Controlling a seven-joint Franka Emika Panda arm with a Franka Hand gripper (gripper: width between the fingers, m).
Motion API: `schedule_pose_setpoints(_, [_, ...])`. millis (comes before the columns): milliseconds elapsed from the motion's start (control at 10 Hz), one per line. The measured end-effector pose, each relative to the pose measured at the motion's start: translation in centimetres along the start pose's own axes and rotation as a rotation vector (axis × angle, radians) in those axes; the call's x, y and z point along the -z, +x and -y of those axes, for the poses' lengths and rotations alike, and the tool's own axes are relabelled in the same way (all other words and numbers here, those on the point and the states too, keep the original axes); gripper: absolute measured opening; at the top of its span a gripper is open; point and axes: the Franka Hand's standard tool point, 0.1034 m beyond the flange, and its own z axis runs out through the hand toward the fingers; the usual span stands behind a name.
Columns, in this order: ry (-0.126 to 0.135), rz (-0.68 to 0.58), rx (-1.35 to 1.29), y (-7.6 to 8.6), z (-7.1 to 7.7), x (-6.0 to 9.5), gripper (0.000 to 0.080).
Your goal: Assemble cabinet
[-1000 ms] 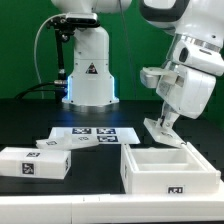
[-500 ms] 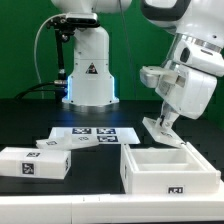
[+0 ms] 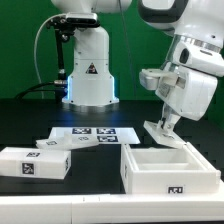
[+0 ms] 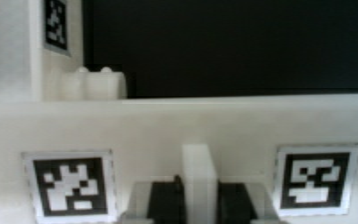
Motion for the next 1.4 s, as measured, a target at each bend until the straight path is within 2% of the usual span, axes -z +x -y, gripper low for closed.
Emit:
schedule_pose_setpoints(500, [-0.001, 0.0, -0.002, 0.0, -0.1, 0.1, 0.0064])
schedule_pose_setpoints(600, [0.012, 0.02, 0.002, -0.2, -0.9, 0.1, 0.0064])
schedule_pose_setpoints(700, [0.018, 0.03, -0.001, -0.1, -2.4, 0.2, 0.0064])
schedule_pose_setpoints(900, [0.023, 0.06, 0.022, 0.0, -5.5, 0.3, 0.0064])
schedule_pose_setpoints(1000, [0.021, 0.064, 0.023, -0.2, -6.2, 0.3, 0.0064])
schedule_pose_setpoints(1400, [0.022, 0.064, 0.023, -0.2, -6.0, 0.3, 0.0064])
